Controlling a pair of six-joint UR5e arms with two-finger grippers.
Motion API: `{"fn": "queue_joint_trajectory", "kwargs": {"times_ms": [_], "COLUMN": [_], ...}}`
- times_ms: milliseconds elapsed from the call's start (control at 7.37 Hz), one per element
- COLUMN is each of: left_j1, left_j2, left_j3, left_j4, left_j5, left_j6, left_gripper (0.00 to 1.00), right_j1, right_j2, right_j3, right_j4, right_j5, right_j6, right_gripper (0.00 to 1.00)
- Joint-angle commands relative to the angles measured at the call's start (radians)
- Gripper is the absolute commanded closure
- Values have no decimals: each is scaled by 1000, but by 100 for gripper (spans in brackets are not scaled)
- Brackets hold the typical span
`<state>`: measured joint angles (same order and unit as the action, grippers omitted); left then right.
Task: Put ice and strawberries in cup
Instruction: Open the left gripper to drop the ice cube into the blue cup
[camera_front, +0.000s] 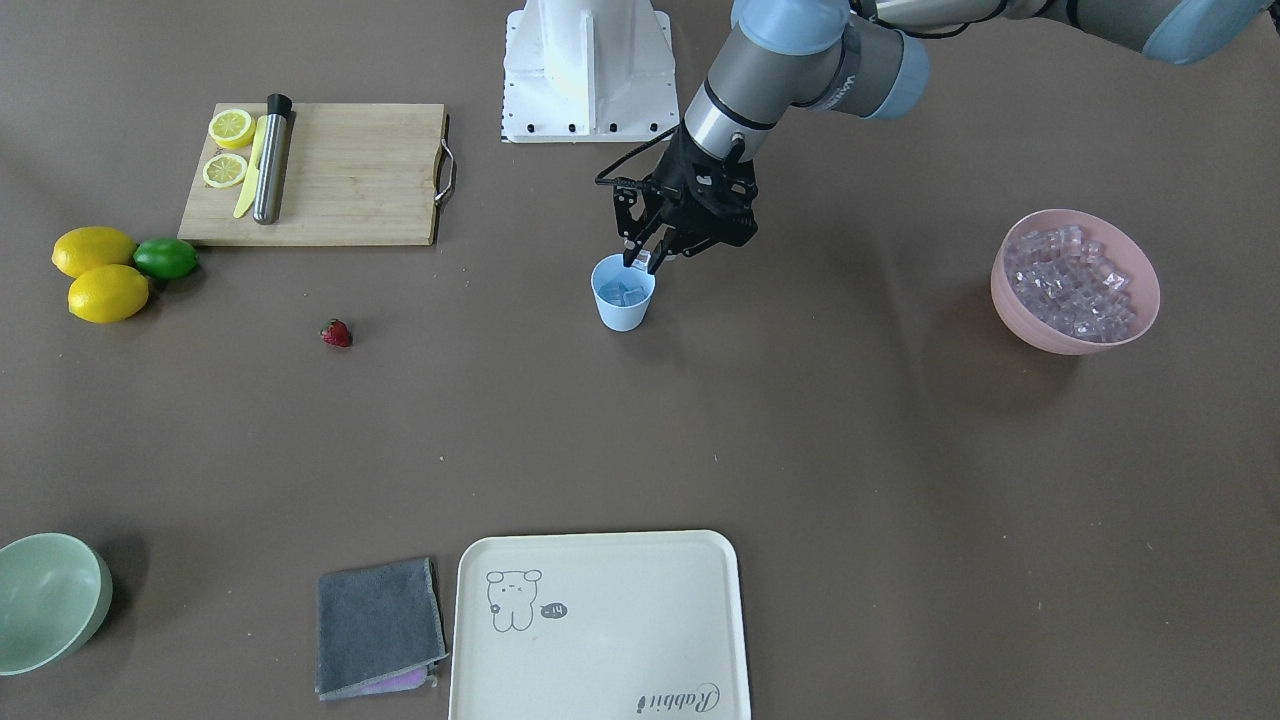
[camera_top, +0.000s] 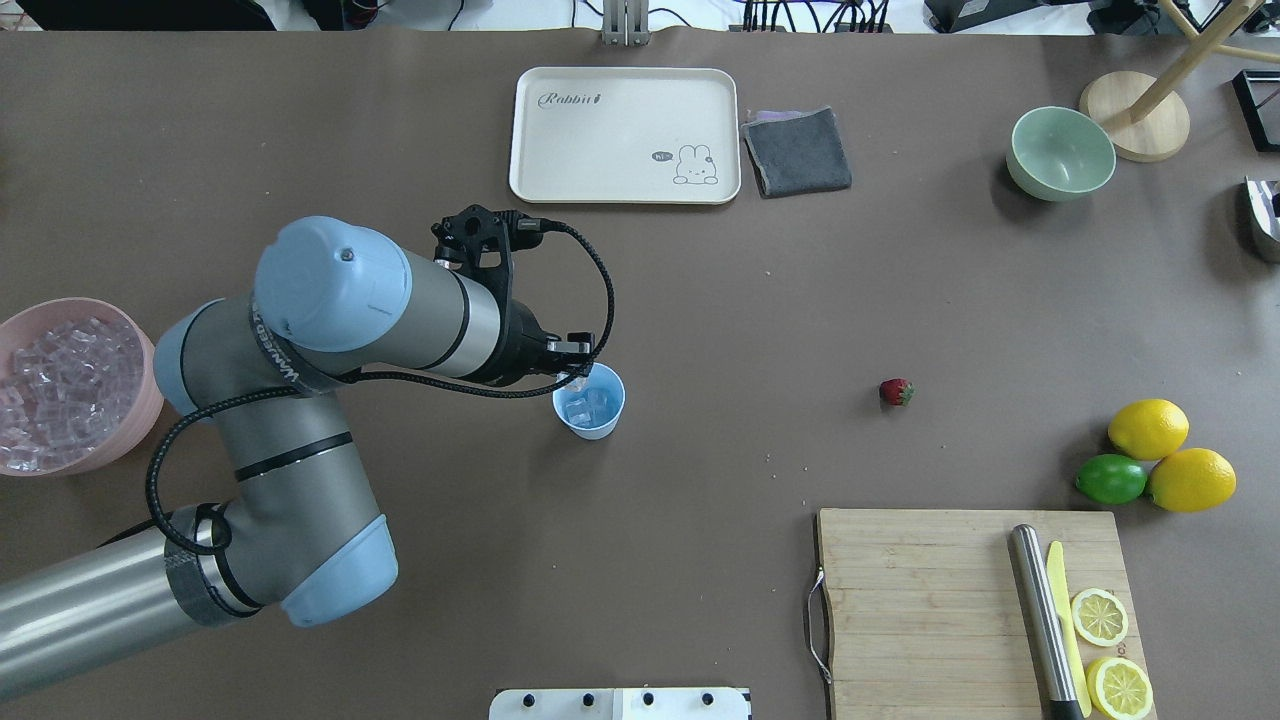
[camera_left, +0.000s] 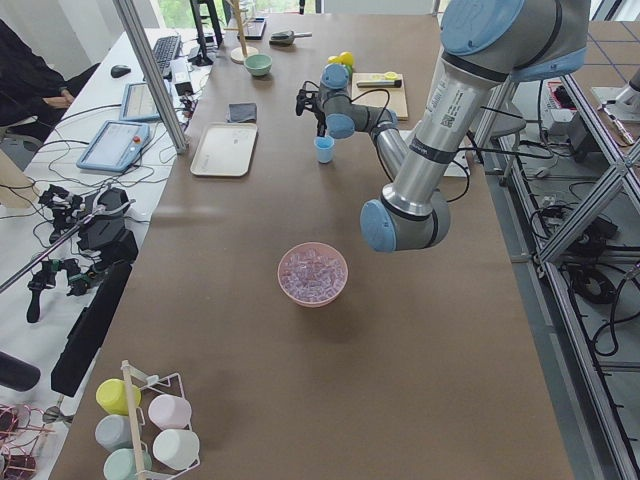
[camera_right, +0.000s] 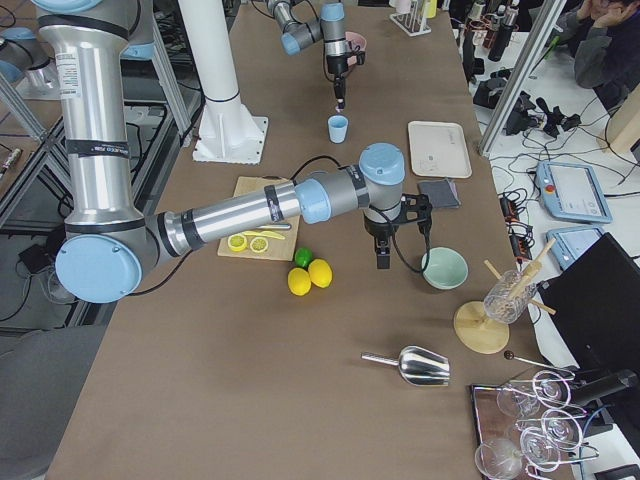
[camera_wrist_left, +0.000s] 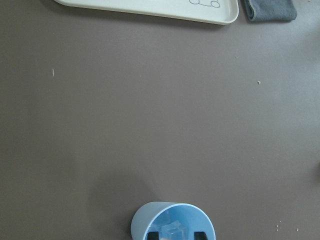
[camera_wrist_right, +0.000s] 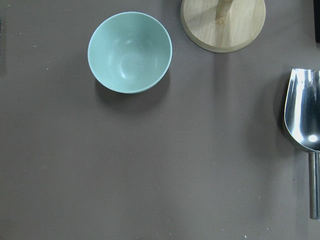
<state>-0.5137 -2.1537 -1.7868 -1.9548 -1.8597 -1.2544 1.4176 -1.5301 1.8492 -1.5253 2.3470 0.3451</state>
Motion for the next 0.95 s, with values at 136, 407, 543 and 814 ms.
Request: {"fn": "queue_joint_trajectory", "kwargs": {"times_ms": [136,407,543,814], "left_j1": [29,24,21,17], "left_j2": [-29,-40,-40,-38], "left_j3": [39,46,53,53], "left_j4": [-3,5,5,5], "left_j5": [37,37,40,40], "left_j6": [-28,-28,-27,-23], "left_gripper": [100,66,4,3], "right_j1": [4,4,4,4], "right_j2": [-4,-2,-2,-1], "right_j3": [1,-1,-1,-1], "right_j4": [1,-1,1,-1], "right_j5": [0,0,0,0], "right_j6": [0,0,0,0], "right_gripper": [0,0,0,0]}}
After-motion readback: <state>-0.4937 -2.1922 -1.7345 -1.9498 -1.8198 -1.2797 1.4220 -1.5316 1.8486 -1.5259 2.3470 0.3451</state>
